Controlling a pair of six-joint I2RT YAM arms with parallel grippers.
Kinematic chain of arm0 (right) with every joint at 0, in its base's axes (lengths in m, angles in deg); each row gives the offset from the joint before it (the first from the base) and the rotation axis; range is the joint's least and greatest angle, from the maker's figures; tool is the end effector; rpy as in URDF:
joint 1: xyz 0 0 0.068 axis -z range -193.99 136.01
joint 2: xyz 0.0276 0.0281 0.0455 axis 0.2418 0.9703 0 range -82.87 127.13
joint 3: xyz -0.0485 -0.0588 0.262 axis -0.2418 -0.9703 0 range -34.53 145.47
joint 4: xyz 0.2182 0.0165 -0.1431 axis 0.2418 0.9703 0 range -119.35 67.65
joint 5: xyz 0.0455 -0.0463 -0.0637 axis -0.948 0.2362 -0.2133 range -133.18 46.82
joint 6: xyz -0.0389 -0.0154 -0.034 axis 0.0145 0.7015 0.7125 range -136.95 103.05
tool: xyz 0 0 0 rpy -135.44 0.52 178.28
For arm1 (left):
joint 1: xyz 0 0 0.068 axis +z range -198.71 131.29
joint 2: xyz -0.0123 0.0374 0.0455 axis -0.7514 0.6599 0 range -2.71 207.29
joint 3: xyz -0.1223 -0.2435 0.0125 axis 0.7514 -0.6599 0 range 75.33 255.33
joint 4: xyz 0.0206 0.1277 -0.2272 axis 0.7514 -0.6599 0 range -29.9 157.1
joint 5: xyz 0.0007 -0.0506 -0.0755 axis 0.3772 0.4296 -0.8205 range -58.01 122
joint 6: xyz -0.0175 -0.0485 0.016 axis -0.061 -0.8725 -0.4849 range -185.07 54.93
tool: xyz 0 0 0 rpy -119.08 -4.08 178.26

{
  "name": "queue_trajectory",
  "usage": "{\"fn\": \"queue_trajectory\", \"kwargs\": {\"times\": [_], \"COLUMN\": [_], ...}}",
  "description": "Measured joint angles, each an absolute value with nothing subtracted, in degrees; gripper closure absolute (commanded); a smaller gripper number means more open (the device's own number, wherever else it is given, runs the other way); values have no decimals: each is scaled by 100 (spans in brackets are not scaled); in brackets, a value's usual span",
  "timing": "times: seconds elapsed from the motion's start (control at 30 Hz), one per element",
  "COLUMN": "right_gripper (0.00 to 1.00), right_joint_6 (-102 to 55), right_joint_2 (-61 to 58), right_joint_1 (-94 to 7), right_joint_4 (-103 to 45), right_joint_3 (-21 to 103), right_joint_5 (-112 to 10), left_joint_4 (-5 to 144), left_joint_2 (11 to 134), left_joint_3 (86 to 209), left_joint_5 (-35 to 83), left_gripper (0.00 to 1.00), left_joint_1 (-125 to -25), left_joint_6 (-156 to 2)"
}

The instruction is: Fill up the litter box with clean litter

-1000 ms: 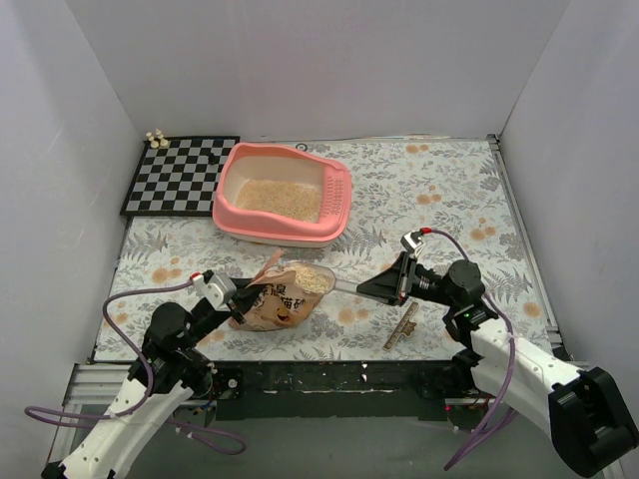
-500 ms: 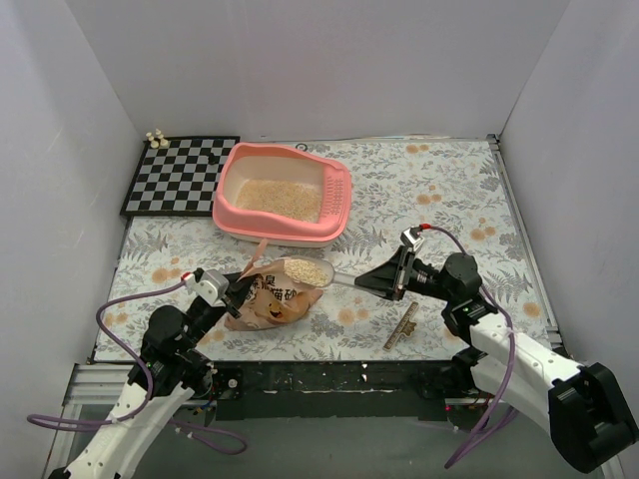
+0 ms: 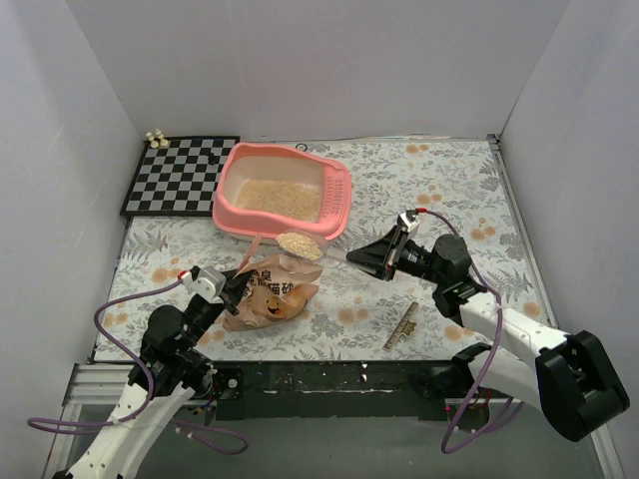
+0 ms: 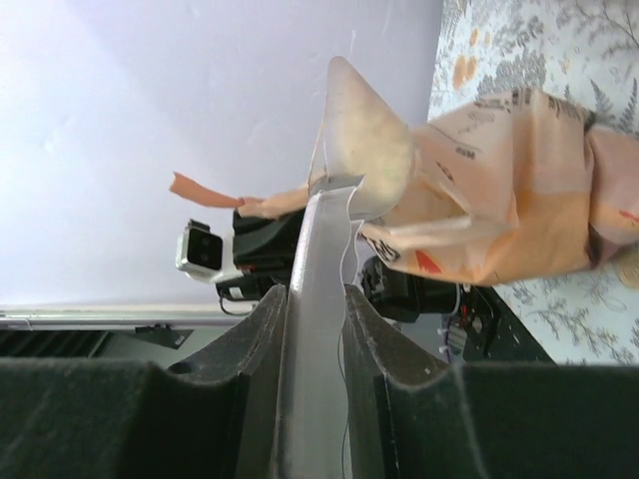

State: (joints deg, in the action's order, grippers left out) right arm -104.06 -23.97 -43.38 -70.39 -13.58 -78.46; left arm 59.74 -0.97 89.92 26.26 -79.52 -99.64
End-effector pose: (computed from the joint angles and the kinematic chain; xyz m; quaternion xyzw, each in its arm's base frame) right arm 0.1786 0.1242 0.2418 0.1236 0.6802 0.6979 0.1868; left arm 0.0760 -0.0494 0.2450 0.0151 0.6724 -0.4276 0.6040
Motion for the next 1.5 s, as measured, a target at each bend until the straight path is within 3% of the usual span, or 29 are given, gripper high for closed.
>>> {"fn": "queue_trajectory", "kwargs": {"times": [0.3, 0.57, 1.13, 1.5], "right_gripper": [99, 99, 99, 99], "right_joint_6": [-10515, -9921, -5613, -4074], "right_joint_2": [-734, 674, 1935, 1762], "right_joint_1": [-4364, -4288, -4248, -4362], "right_joint_4": [-7823, -7421, -1205, 802], "right_joint_3": [-374, 769, 5009, 6277], "right_joint_5": [-7545, -7291, -6126, -5361], "left_joint_4": [5974, 5974, 5983, 5987], "left_joint_2": [-106, -106, -117, -112], "left_joint_3": [8992, 8990, 8976, 8976], "left_joint_5": [2621, 2617, 2523, 2066], "left_gripper": [100, 100, 100, 100], "left_joint_1": [-7928, -7919, -7917, -7882], "left_joint_6": [-9966, -9984, -9990, -10093]}}
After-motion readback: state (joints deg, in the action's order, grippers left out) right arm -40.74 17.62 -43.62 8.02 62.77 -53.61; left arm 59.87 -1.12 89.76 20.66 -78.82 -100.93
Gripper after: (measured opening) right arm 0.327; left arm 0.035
